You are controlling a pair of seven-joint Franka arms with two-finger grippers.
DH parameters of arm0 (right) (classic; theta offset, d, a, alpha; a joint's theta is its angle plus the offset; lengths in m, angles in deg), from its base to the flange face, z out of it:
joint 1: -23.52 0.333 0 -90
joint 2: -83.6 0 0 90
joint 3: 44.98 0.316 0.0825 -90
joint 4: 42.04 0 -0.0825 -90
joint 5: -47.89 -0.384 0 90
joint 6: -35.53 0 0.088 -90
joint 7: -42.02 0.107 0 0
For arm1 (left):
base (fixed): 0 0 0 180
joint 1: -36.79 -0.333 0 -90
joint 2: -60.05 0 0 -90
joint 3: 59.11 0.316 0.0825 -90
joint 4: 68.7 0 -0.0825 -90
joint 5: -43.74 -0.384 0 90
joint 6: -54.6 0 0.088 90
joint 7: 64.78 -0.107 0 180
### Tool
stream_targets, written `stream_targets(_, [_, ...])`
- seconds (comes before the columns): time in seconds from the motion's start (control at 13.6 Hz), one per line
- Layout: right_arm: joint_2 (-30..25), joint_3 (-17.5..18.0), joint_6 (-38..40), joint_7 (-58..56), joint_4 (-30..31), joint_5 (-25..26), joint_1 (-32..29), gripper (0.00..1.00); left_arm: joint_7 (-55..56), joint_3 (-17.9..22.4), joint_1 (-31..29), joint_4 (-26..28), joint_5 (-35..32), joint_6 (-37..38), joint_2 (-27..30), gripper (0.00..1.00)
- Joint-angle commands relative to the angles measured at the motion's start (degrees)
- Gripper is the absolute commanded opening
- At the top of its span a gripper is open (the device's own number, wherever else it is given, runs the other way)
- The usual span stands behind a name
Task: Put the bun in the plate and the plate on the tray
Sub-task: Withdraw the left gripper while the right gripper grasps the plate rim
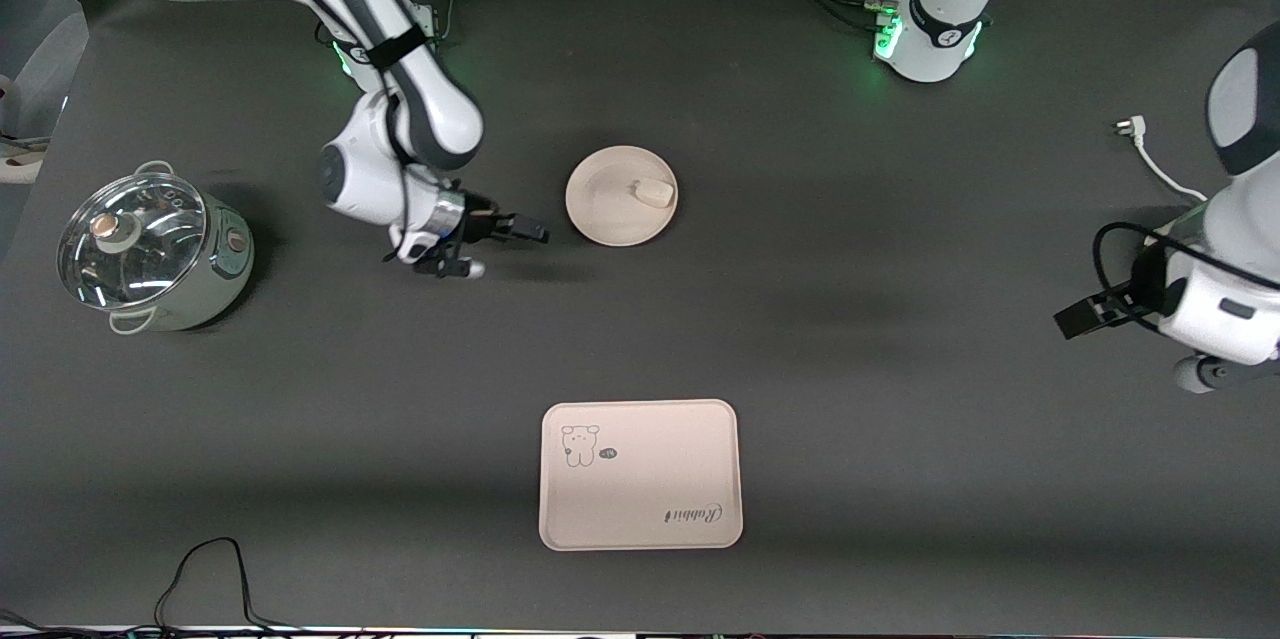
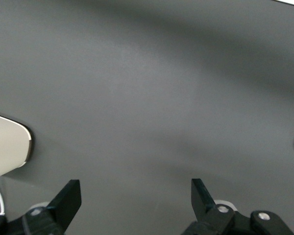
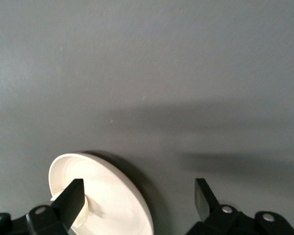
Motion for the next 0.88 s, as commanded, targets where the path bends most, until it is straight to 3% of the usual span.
stream_targets(0.0, [0.2,-0.7,-6.0,-1.4,2.0,-5.6,6.3,0.99,-4.7,-0.4,-1.4,0.8,1.4,1.7,2.1,1.0])
stream_targets(0.22, [2.9,-0.6,-12.6,-1.7,2.2,-12.1,13.3,0.95,-9.5,-0.5,-4.2,1.4,4.2,2.3,2.7,1.0])
stream_targets(0.37, [4.4,-0.6,-15.5,-1.9,2.2,-15.9,16.5,0.93,-9.7,2.0,-2.3,1.5,5.3,1.7,3.0,1.0])
stream_targets(0.51, [4.5,-0.6,-16.7,-1.8,2.2,-16.9,18.4,0.84,-13.0,11.4,6.1,1.6,5.7,2.4,3.2,1.0])
stream_targets(0.66, [4.7,-0.6,-17.0,-1.9,2.2,-16.9,18.9,0.64,-16.2,23.1,15.0,3.6,9.2,1.8,5.2,1.0])
stream_targets(0.81, [5.2,-0.6,-18.7,-1.8,2.2,-17.0,20.2,0.35,-20.4,30.9,20.4,4.5,12.3,1.7,6.9,1.0])
